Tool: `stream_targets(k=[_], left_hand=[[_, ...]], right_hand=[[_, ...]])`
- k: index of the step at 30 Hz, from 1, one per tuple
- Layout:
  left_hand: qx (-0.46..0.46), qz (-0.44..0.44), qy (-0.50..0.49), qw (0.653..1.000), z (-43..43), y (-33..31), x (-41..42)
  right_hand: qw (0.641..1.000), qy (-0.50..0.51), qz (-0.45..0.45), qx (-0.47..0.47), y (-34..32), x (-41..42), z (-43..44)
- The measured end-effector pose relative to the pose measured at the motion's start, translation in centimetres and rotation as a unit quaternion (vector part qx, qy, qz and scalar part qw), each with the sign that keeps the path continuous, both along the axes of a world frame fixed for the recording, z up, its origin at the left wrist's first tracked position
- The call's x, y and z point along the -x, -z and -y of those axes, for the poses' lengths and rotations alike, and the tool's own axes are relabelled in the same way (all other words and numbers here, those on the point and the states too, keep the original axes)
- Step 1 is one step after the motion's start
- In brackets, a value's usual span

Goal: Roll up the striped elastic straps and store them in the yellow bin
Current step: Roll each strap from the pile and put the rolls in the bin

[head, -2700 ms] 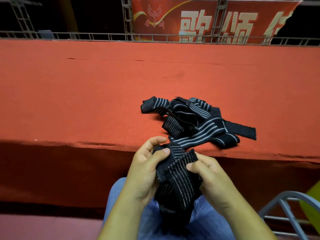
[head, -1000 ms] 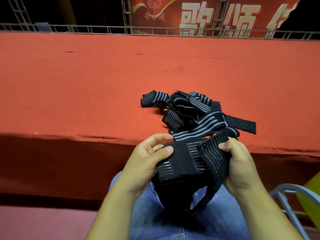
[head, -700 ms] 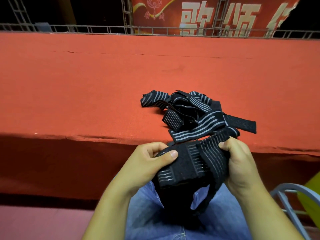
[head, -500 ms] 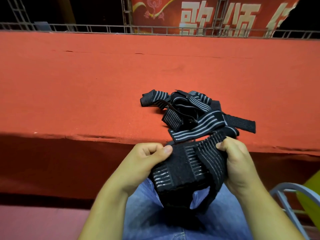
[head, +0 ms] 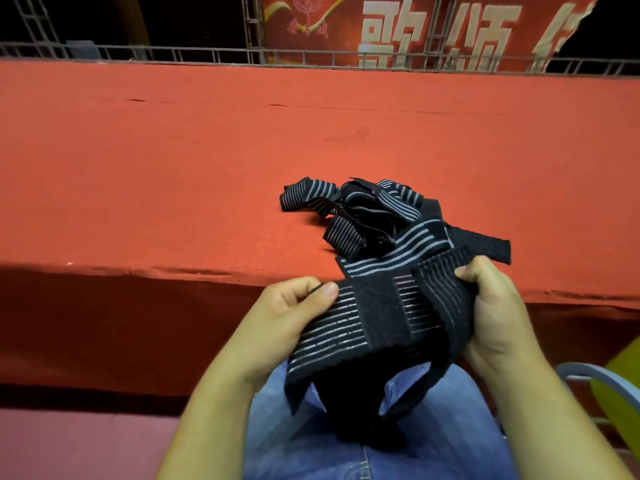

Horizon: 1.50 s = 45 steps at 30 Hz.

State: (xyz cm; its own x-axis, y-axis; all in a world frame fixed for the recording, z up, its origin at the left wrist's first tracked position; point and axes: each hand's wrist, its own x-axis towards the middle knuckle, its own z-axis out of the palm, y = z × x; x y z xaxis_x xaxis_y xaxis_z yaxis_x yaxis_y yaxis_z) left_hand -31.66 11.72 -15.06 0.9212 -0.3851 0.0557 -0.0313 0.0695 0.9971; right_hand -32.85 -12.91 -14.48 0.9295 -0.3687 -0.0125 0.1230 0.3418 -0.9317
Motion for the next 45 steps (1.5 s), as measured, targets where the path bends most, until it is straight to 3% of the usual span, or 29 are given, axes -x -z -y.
stream_targets(k=[3,10,15,25,36,45], left_hand=[[-0.008,-0.002,-0.018,1.0,-1.4,0.5,-0.6],[0.118,-0.07,-0.049,0.989,-2.8,1.1,-0.7],[0.125,-0.047,-0.123,0.983,-2.4,0.7,-1.0],[0.19,-0.013,-0.185,0.964,-0.7,-1.0,-0.7],[0.155,0.004,-0.142,0.978,1.2,-1.7,0.0],[0.074,0.042,-0.117,0.989,1.2,-2.5,0.9]], right_hand=[[1.0,0.012,0.01,-0.021,-0.3,-0.2,1.1],[0.997,0.063,0.028,-0.018,0.0,-0.1,2.3],[0.995,0.098,0.029,-0.012,0.0,0.3,2.1],[0.979,0.055,0.059,0.185,0.2,0.5,1.8],[0.938,-0.127,0.098,0.308,-2.1,2.0,-2.5],[0.933,-0.163,0.112,0.3,-1.6,2.0,-4.0]])
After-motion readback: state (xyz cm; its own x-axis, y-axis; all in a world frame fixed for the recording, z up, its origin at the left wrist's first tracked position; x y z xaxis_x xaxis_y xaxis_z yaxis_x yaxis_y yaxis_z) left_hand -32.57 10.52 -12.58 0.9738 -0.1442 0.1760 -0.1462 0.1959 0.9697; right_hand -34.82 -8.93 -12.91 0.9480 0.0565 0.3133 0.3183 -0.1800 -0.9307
